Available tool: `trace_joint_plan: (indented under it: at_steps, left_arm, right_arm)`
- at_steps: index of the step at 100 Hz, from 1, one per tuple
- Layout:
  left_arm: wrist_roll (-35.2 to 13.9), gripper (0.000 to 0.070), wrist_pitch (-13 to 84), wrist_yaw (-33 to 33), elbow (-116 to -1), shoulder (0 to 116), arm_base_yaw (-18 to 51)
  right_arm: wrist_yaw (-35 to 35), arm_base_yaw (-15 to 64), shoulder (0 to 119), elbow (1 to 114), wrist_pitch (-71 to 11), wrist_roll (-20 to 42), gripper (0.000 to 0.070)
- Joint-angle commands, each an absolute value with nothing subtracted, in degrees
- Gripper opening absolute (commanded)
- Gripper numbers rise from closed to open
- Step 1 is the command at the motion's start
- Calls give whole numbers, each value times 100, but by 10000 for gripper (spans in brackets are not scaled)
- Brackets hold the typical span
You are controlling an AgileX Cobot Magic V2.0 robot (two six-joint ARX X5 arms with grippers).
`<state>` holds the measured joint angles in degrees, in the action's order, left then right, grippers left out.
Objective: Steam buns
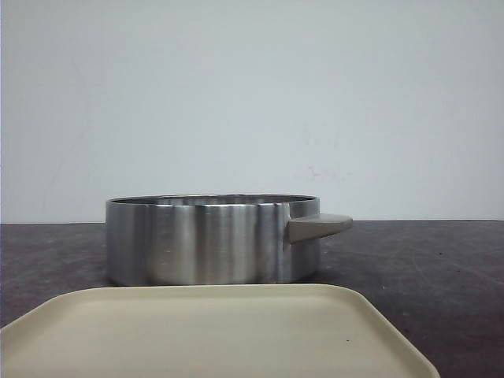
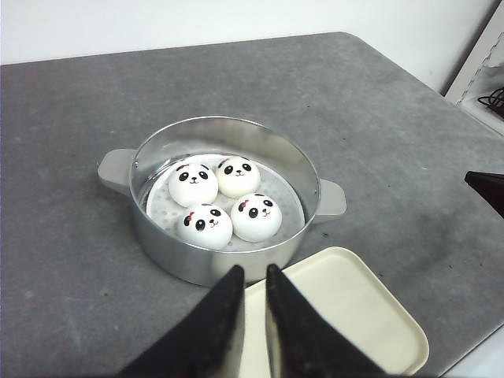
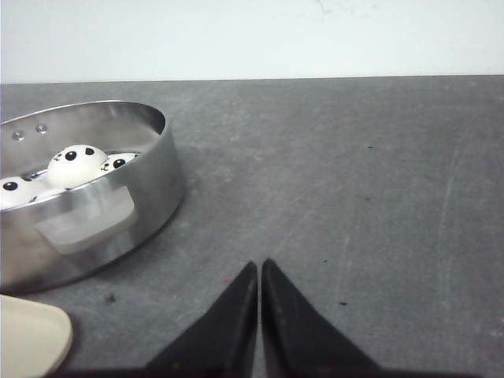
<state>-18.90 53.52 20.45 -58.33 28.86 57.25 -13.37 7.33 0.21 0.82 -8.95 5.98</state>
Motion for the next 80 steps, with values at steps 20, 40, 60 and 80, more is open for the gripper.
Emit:
trace_joint_plan:
  at_steps: [20,40,60,80]
  left_arm:
    - [-1911,0,5277,2038,-5929,2910,5787]
    - [-1911,0,5275,2038,-5929,2910,5787]
    - [-1911,0,5275,2038,-5929,2910,5787]
    - [-1911,0,5275,2038,-5929,2910,5787]
  right_arm:
    - [-1350,735,23,67,-908,377,7]
    - [-1352,735,23,67,-902,377,7]
    - [-1350,735,23,67,-902,377,7]
    - [-1350,735,23,67,-902,377,7]
